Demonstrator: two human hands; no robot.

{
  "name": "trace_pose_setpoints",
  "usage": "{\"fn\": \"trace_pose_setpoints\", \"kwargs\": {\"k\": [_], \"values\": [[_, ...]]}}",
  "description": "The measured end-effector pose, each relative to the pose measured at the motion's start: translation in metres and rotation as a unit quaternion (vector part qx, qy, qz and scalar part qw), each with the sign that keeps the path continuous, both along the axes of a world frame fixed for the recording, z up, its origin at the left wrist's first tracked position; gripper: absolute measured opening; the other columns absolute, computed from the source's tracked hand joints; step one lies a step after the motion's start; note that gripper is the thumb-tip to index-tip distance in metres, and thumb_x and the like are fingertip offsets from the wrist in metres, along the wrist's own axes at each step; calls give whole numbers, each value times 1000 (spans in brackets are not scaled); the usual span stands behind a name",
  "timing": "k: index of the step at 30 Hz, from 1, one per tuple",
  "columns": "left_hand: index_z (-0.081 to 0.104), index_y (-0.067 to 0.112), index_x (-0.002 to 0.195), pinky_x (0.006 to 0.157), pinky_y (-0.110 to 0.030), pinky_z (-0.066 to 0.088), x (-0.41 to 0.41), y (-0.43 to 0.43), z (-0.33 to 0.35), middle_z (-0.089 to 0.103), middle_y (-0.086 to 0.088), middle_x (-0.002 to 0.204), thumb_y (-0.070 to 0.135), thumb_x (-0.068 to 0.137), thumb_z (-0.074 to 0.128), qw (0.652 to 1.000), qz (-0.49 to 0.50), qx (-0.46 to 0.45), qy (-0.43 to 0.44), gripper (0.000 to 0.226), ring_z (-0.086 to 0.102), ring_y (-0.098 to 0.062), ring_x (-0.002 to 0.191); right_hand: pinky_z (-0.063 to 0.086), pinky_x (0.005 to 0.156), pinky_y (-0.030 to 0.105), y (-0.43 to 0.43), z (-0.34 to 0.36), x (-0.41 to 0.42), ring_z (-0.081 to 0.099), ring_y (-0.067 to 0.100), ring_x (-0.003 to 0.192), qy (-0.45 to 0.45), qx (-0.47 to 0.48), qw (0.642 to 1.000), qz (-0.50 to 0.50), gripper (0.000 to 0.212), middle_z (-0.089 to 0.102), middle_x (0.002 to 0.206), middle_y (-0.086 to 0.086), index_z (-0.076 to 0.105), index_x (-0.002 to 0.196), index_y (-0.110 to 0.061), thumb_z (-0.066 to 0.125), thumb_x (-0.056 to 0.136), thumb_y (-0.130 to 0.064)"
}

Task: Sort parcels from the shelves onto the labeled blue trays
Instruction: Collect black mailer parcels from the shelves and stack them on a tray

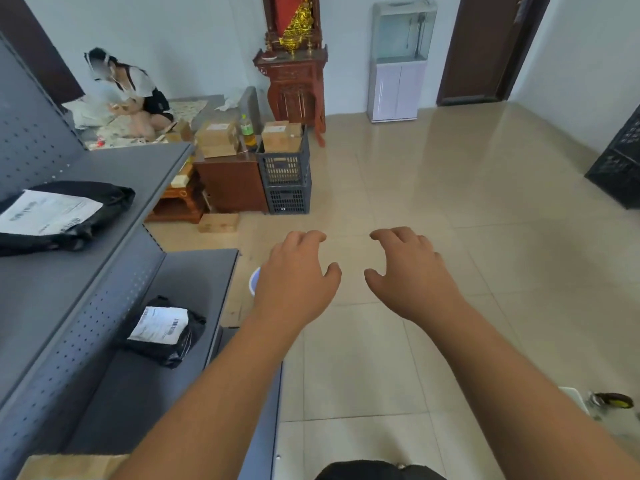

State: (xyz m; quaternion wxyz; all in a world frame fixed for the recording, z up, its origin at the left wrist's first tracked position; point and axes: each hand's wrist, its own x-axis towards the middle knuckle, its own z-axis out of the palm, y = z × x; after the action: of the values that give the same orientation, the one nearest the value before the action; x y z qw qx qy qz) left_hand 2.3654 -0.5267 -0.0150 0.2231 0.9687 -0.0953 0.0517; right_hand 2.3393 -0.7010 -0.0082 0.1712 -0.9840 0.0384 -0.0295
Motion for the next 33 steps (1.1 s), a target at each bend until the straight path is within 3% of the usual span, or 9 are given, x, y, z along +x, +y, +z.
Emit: {"fn": "trace_pose_setpoints", "kwargs": {"k": [9,16,24,33], "values": [[50,27,143,98,-38,44,116,-11,8,49,6,145,38,95,57,993,113,-6,-15,50,50,-21,127,44,103,42,-6,8,152,46,25,129,-53,54,987,140,52,49,144,-3,48,144,-26,59,94,-39],[48,29,144,99,-39,47,164,6,31,48,8,146,40,95,56,966,257,14,-24,51,47,-20,130,47,100,41,12,37,255,51,27,123,-76,85,953,281,50,54,136,-1,53,140,-23,61,92,-32],[52,28,142,102,-41,46,154,69,49,50,7,144,39,96,58,918,392,18,-56,48,49,-22,130,41,102,39,103,48,294,48,25,125,-69,129,895,422,50,52,138,0,53,140,-22,62,92,-29],[59,26,135,96,-42,50,125,158,69,56,6,137,34,93,62,856,496,15,-145,42,52,-23,122,39,104,40,216,67,294,46,27,131,-84,147,848,502,48,52,143,3,49,144,-21,58,98,-31]]}}
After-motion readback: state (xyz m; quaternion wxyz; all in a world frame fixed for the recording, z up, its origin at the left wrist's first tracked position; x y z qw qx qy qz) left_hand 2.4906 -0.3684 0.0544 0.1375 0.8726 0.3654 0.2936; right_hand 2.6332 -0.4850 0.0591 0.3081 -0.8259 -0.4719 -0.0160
